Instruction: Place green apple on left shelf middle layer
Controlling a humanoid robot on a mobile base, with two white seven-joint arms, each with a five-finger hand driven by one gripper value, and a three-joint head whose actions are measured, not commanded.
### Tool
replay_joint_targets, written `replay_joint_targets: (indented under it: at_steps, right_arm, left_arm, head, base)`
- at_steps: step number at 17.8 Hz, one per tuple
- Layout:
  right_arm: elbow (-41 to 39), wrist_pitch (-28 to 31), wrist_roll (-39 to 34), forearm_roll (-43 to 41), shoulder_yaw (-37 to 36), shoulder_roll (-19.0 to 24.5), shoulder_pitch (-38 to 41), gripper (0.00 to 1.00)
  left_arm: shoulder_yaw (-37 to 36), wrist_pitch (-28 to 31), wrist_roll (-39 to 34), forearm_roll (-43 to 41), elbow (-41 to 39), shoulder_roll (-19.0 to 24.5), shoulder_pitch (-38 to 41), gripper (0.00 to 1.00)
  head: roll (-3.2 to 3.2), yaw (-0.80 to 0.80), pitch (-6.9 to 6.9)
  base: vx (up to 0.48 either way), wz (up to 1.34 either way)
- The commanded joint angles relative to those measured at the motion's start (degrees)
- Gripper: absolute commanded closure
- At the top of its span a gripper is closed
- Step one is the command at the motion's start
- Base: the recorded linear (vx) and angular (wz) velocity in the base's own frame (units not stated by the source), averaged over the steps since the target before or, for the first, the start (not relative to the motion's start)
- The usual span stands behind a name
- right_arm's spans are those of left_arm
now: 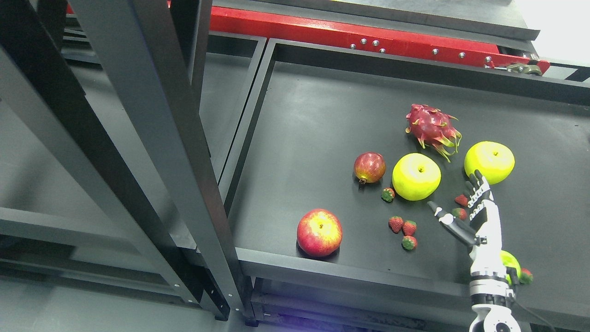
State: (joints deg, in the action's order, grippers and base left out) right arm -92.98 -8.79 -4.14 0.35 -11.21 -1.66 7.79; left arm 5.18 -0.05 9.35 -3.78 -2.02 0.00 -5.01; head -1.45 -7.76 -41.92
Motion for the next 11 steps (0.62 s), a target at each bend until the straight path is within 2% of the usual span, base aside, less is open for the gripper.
replay_joint_targets:
  at_steps: [1, 5, 8, 11]
  right_arm:
    - [-4.84, -0.53, 0.71, -2.46, 6.03, 0.66, 3.89, 0.00]
    - [-5.01, -0.53, 1.67, -2.55, 5.85, 0.66, 4.34, 0.00]
    - [-4.67, -0.53, 8.86, -2.55, 6.72, 0.66, 4.25, 0.00]
    - [-4.57, -0.53, 16.51, -2.55, 15.41, 0.66, 4.07, 0.00]
  left_arm:
    - [0.00, -0.04, -0.04, 0.00, 0.00, 1.00, 0.00, 0.00]
    - [0.00, -0.04, -0.04, 0.00, 0.00, 1.00, 0.00, 0.00]
    - [0.00, -0.04, -0.04, 0.00, 0.00, 1.00, 0.00, 0.00]
    - [0.00, -0.04, -0.04, 0.00, 0.00, 1.00, 0.00, 0.00]
  head:
    - [0.00, 0.00, 0.00]
    - [0.00, 0.00, 0.00]
    - [0.00, 0.00, 0.00]
    - [0.00, 0.00, 0.00]
  base:
    - [0.000, 0.00]
    - [0.000, 0.00]
    - [0.000, 0.00]
    - [0.000, 0.00]
